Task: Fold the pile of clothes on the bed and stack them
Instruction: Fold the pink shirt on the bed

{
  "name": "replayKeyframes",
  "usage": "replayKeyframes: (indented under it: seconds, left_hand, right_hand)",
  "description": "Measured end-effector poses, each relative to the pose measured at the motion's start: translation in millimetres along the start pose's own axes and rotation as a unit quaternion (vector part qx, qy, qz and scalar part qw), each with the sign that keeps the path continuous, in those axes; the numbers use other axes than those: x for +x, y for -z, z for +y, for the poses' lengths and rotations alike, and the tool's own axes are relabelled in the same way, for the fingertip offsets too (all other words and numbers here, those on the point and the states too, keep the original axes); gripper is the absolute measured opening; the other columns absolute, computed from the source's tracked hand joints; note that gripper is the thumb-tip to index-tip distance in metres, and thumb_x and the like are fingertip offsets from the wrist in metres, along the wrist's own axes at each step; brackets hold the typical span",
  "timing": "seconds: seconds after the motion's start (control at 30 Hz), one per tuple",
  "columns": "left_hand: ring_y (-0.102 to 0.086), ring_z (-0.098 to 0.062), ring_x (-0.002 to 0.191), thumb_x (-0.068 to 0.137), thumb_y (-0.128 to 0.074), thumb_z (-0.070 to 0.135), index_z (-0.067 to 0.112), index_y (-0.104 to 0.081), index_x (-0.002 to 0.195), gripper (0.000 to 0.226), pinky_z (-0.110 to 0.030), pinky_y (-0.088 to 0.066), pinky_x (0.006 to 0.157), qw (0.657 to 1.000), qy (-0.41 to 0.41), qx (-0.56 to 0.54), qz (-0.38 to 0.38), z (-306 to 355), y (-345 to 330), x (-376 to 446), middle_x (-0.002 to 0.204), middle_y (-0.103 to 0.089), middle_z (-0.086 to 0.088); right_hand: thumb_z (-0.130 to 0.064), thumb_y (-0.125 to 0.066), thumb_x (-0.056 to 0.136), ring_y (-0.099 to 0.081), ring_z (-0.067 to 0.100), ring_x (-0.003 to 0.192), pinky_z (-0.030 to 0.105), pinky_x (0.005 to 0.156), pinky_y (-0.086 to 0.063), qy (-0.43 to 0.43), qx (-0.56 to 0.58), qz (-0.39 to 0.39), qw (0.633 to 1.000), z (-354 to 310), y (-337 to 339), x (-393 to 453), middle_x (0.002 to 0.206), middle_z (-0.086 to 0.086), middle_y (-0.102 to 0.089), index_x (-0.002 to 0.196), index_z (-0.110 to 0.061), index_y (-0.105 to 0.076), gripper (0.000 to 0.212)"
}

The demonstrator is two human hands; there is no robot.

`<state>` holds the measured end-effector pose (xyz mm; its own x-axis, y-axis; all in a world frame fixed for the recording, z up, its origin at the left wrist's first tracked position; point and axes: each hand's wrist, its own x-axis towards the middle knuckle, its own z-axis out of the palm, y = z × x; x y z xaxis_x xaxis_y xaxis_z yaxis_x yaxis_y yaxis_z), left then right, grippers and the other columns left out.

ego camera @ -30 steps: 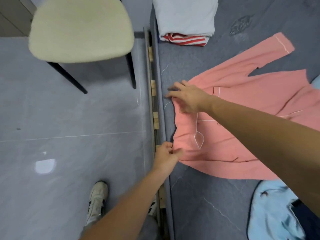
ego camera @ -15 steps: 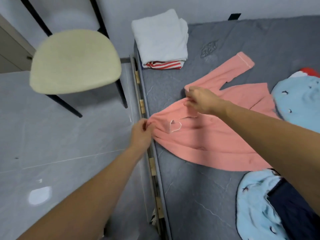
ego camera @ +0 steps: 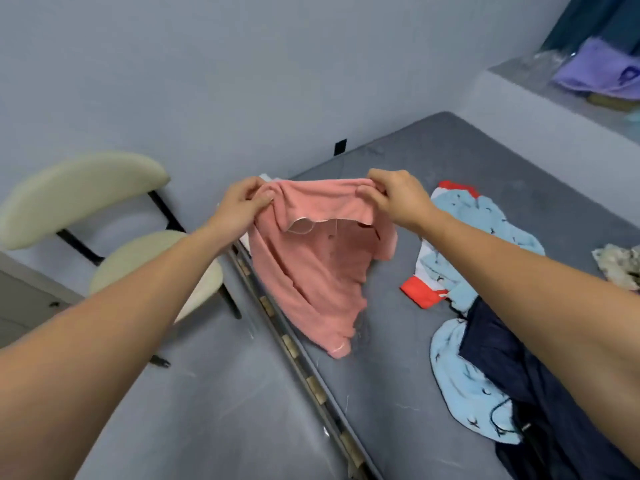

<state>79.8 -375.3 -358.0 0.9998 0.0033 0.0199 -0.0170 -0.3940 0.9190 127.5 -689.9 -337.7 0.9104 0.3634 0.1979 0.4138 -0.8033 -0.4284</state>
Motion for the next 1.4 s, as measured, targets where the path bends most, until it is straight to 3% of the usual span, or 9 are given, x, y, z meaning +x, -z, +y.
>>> replayKeyframes:
  seconds: [0.1, 0.2, 0.37, 0.5, 0.6, 0.97, 1.2, 1.3, 1.4]
  left_hand:
    - [-0.056, -0.004, 0.079, 0.093, -0.063, 0.032, 0.027, -0.065, 0.086, 0.008, -0.023, -0.043, 0.074, 0.998, -0.047, -0.007, -0.036, 65, 29, 1, 0.084, -0.065, 0.008]
    - [-0.058, 0.001, 0.076, 0.093, -0.063, 0.031, 0.035, -0.071, 0.083, 0.013, -0.015, -0.044, 0.069, 0.993, -0.092, -0.008, -0.074, 120, 50, -8, 0.079, -0.069, 0.017]
    - [-0.056, -0.003, 0.076, 0.104, -0.064, 0.017, 0.016, -0.07, 0.093, 0.012, -0.018, -0.042, 0.067, 0.984, -0.119, 0.009, -0.129, 170, 58, -5, 0.081, -0.068, 0.011]
    - [-0.061, -0.004, 0.078, 0.102, -0.066, 0.015, 0.008, -0.073, 0.098, 0.01, -0.017, -0.046, 0.07, 0.978, -0.123, 0.027, -0.169, 170, 36, 14, 0.088, -0.073, -0.001]
    - [-0.065, -0.004, 0.083, 0.1, -0.07, 0.018, 0.008, -0.075, 0.101, 0.012, -0.015, -0.048, 0.075, 0.972, -0.118, 0.048, -0.196, 142, 6, 33, 0.095, -0.077, -0.007]
    - [-0.065, 0.003, 0.081, 0.096, -0.073, 0.009, 0.011, -0.078, 0.091, 0.007, -0.016, -0.048, 0.08, 0.949, -0.103, 0.11, -0.277, -42, -190, 167, 0.091, -0.079, -0.003]
    - [-0.056, 0.011, 0.064, 0.094, -0.074, 0.007, 0.022, -0.07, 0.083, 0.019, -0.009, -0.04, 0.067, 0.936, -0.126, 0.133, -0.3, -138, -324, 277, 0.069, -0.068, 0.02]
    - [-0.057, 0.005, 0.068, 0.094, -0.074, 0.009, 0.022, -0.07, 0.083, 0.017, -0.016, -0.043, 0.07, 0.937, -0.127, 0.146, -0.292, -180, -374, 313, 0.075, -0.07, 0.009]
    - [-0.057, -0.015, 0.077, 0.093, -0.076, 0.014, 0.018, -0.073, 0.088, 0.007, -0.029, -0.043, 0.075, 0.941, -0.097, 0.154, -0.284, -217, -413, 347, 0.083, -0.071, -0.008]
  right_hand:
    - [-0.039, -0.062, 0.101, -0.048, 0.031, 0.07, 0.046, 0.065, -0.043, -0.035, 0.025, 0.069, 0.997, -29, 51, -21, 0.067, 0.004, -0.051, 0.08, -0.012, -0.049, 0.037]
    - [-0.038, -0.062, 0.1, -0.049, 0.027, 0.068, 0.046, 0.065, -0.044, -0.057, 0.042, 0.114, 0.991, -54, 89, -48, 0.066, 0.001, -0.052, 0.08, -0.013, -0.049, 0.035]
    - [-0.04, -0.068, 0.096, -0.053, 0.018, 0.066, 0.042, 0.065, -0.046, -0.109, 0.069, 0.158, 0.979, -73, 123, -87, 0.065, -0.005, -0.055, 0.077, -0.018, -0.056, 0.032]
    - [-0.039, -0.072, 0.094, -0.047, 0.008, 0.059, 0.038, 0.059, -0.037, -0.156, 0.092, 0.16, 0.97, -61, 122, -105, 0.058, -0.01, -0.046, 0.067, -0.025, -0.047, 0.039]
    - [-0.038, -0.074, 0.093, -0.043, 0.007, 0.057, 0.031, 0.057, -0.031, -0.186, 0.112, 0.156, 0.964, -33, 103, -117, 0.057, -0.012, -0.043, 0.062, -0.031, -0.04, 0.046]
    - [-0.052, -0.071, 0.092, -0.054, 0.017, 0.068, 0.038, 0.062, -0.043, -0.32, 0.095, 0.068, 0.94, 178, -58, -116, 0.066, -0.006, -0.056, 0.077, -0.023, -0.058, 0.035]
    - [-0.042, -0.069, 0.097, -0.06, 0.024, 0.08, 0.043, 0.073, -0.047, -0.348, 0.057, 0.017, 0.936, 329, -134, -81, 0.078, -0.002, -0.063, 0.089, -0.019, -0.061, 0.026]
    - [-0.043, -0.067, 0.097, -0.06, 0.025, 0.082, 0.043, 0.074, -0.047, -0.368, 0.04, 0.021, 0.929, 381, -162, -64, 0.08, -0.001, -0.064, 0.092, -0.017, -0.062, 0.027]
    - [-0.045, -0.067, 0.097, -0.06, 0.025, 0.085, 0.04, 0.072, -0.045, -0.392, 0.028, 0.015, 0.919, 419, -190, -53, 0.085, 0.001, -0.066, 0.096, -0.016, -0.063, 0.029]
